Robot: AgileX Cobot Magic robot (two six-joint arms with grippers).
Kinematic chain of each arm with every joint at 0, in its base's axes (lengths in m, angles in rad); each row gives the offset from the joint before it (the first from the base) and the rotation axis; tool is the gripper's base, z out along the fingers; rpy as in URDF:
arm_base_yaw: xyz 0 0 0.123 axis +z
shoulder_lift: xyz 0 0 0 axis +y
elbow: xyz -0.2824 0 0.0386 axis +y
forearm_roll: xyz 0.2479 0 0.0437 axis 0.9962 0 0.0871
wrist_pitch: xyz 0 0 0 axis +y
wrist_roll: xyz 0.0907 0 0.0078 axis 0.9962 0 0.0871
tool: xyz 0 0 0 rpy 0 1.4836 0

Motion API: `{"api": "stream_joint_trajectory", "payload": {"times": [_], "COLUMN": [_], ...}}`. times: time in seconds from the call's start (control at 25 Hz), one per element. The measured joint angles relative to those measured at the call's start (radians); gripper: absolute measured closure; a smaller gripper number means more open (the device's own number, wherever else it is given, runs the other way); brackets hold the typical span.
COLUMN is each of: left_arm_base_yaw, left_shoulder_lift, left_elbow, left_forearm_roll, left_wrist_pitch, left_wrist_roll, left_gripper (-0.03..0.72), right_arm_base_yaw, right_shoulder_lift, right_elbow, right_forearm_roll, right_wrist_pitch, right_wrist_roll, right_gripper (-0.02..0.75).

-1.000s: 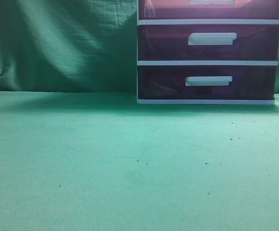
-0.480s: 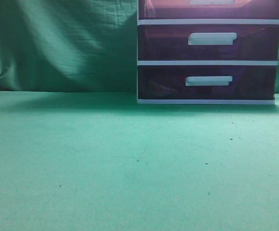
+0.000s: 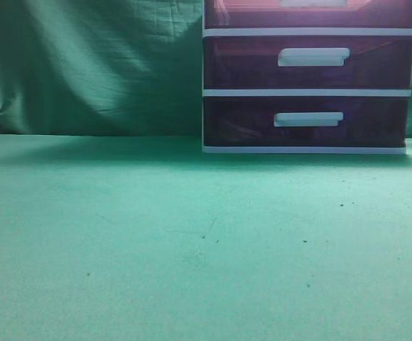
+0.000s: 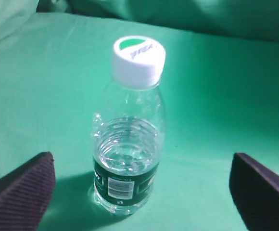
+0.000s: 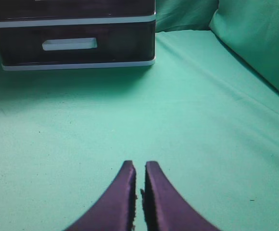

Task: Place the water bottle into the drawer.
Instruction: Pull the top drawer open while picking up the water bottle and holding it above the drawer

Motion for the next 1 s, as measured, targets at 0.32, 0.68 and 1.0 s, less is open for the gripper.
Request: {"api": "stream_joint_trajectory", "payload": {"times": [0.32, 0.68, 1.0], "left_arm_base_yaw": [0.0, 0.018, 0.018], "left_shoulder_lift": [0.282, 0.463, 0.482], "left_elbow": [-0.134, -0.233, -0.239], "left_forearm_roll": [-0.041, -0.087, -0.046], "left_wrist_pitch": [-0.085, -0.145, -0.167], "left_wrist_roll": [0.007, 0.033, 0.038], "left_gripper": [0.048, 0.152, 0.403], "right_arm_base_yaw": [0.0, 0.0, 0.0], "right_shoulder_lift": [0.0, 0.0, 0.0], "right_elbow": [0.0, 0.0, 0.0], "right_forearm_roll": [0.0, 0.0, 0.0], "right_wrist_pitch": [0.0, 0.0, 0.0], "right_wrist_roll": [0.0, 0.0, 0.0], "right_gripper": [0.689, 0.689, 0.689]}}
